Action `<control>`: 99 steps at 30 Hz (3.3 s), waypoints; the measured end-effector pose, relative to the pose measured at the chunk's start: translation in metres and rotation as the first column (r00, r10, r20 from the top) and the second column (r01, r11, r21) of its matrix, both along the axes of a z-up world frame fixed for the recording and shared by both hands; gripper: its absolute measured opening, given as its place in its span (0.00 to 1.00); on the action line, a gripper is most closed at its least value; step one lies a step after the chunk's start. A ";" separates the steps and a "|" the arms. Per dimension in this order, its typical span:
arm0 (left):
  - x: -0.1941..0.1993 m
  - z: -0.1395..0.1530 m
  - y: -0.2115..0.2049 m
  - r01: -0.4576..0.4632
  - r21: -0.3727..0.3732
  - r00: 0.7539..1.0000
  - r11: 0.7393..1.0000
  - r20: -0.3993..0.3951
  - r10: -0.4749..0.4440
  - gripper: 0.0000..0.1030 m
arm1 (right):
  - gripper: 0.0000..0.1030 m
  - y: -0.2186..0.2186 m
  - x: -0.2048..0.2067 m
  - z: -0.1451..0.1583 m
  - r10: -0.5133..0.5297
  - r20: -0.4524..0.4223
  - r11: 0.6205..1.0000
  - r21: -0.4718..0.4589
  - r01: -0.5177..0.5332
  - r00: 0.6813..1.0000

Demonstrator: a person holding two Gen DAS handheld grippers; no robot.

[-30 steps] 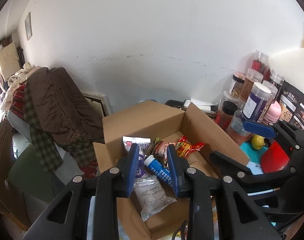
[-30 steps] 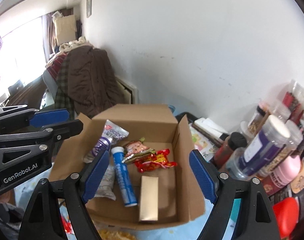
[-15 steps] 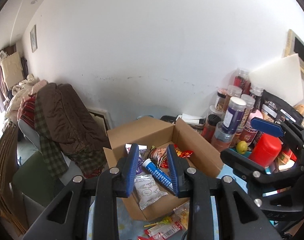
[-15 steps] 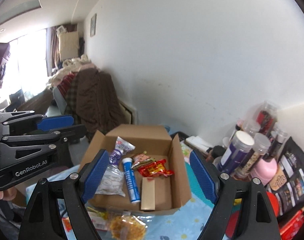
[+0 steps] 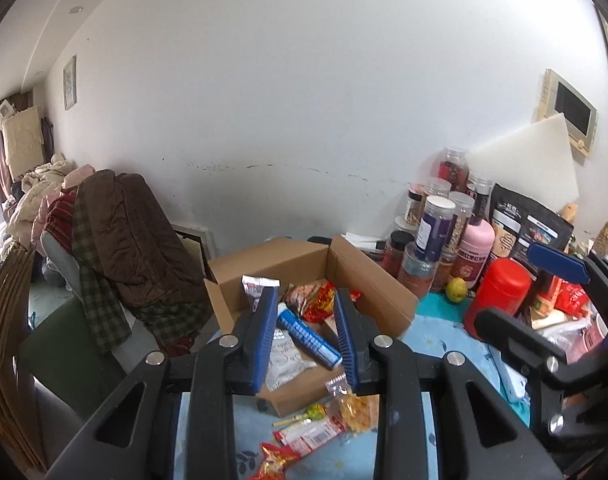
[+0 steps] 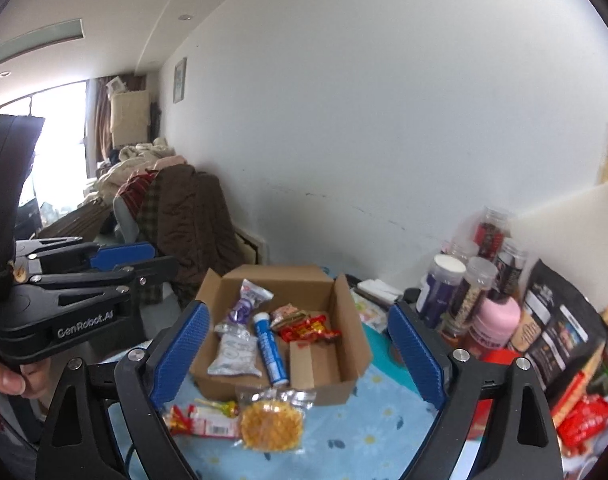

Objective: Organize snacks
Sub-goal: 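Withdraw both tools from the box toward the waffle bag and red candy bag, then grasp the red candy bag with the left tool while the right tool grasps the waffle bag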

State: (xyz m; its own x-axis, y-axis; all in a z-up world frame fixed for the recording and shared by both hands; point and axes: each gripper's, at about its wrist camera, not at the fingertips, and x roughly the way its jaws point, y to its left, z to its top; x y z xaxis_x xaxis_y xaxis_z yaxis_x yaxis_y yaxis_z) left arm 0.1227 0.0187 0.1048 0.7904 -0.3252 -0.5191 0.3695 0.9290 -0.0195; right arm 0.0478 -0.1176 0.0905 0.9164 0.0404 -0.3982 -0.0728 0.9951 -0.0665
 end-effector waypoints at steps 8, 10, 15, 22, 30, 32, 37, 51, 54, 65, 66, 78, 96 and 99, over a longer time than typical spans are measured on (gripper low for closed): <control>-0.032 -0.019 0.000 0.010 -0.013 1.000 1.000 -0.005 -0.010 0.28 | 0.92 0.006 -0.029 -0.025 -0.003 -0.033 1.000 0.026 0.003 0.999; -0.040 -0.025 0.000 0.012 -0.007 1.000 1.000 -0.006 -0.013 0.28 | 0.92 0.005 -0.036 -0.033 -0.012 -0.046 0.999 0.034 0.014 0.999; -0.055 -0.047 0.003 0.024 -0.019 0.998 1.000 -0.059 -0.026 0.28 | 0.92 -0.001 -0.053 -0.054 -0.031 -0.078 0.998 0.054 0.035 0.996; -0.073 -0.082 0.002 0.050 -0.005 0.989 0.999 -0.141 -0.050 0.28 | 0.92 -0.006 -0.071 -0.084 -0.021 -0.146 0.994 0.103 0.036 0.989; -0.087 -0.112 0.004 0.051 -0.028 0.984 0.998 -0.168 -0.055 0.28 | 0.92 -0.004 -0.078 -0.117 -0.013 -0.224 0.991 0.126 0.043 0.974; -0.087 -0.118 0.006 0.049 -0.034 0.983 0.998 -0.174 -0.054 0.28 | 0.92 -0.004 -0.080 -0.126 -0.008 -0.247 0.990 0.137 0.043 0.969; -0.084 -0.133 0.013 0.035 -0.038 0.980 0.999 -0.193 -0.041 0.28 | 0.92 -0.002 -0.078 -0.148 -0.003 -0.306 0.988 0.145 0.050 0.952; -0.056 -0.170 0.046 -0.071 -0.018 0.973 0.997 -0.224 0.065 0.85 | 0.92 0.019 -0.052 -0.168 0.059 -0.375 0.992 0.129 -0.011 0.925; -0.045 -0.182 0.047 -0.088 0.008 0.961 0.996 -0.264 0.087 0.85 | 0.92 0.022 -0.045 -0.173 0.065 -0.393 0.992 0.126 -0.016 0.917; -0.016 -0.216 0.048 -0.074 0.043 0.936 0.996 -0.343 0.084 0.85 | 0.92 0.017 -0.013 -0.196 0.061 -0.453 0.990 0.138 0.003 0.889; -0.013 -0.219 0.048 -0.068 0.045 0.933 0.997 -0.352 0.080 0.85 | 0.92 0.016 -0.010 -0.198 0.063 -0.453 0.990 0.143 0.002 0.889; 0.007 -0.243 0.052 -0.078 0.080 0.902 0.994 -0.420 0.104 0.56 | 0.92 0.009 0.028 -0.216 0.061 -0.439 0.988 0.156 0.009 0.897; 0.020 -0.226 0.050 -0.060 0.000 0.915 0.998 -0.401 0.055 0.33 | 1.00 0.014 0.087 -0.234 0.003 -0.392 0.999 0.049 0.017 0.920; 0.021 -0.226 0.049 -0.055 -0.004 0.913 0.998 -0.406 0.048 0.33 | 1.00 0.014 0.091 -0.236 0.012 -0.379 0.998 0.061 0.012 0.925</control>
